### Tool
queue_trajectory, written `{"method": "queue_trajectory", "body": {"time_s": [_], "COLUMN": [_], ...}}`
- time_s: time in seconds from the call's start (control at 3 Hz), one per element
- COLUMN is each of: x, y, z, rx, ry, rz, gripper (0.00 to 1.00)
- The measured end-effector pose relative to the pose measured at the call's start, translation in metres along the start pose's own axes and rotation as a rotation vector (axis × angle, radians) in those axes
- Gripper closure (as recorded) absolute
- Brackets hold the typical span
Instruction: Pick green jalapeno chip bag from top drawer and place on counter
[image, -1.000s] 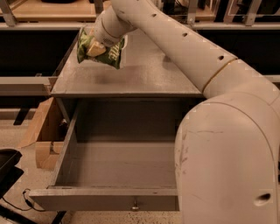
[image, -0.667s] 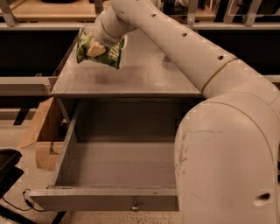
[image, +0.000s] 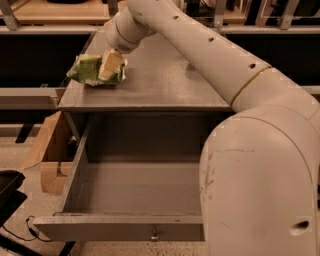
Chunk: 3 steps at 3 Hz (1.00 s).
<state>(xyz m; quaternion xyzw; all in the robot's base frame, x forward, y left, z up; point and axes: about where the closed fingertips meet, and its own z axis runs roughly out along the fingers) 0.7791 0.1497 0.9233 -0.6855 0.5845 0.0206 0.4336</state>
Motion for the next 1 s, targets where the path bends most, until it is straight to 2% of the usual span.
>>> {"method": "queue_trajectory", "body": {"time_s": [0.33, 0.67, 1.0], "x": [-0.001, -0.002, 0.003], "y": [-0.006, -0.011, -0.007], "z": [-0.019, -0.082, -0.172], "rx": [0.012, 0.085, 0.225], "ry": [0.026, 0.060, 0.129], "rz": [-0.003, 0.011, 0.041], "gripper": [0.00, 0.00, 0.00]}}
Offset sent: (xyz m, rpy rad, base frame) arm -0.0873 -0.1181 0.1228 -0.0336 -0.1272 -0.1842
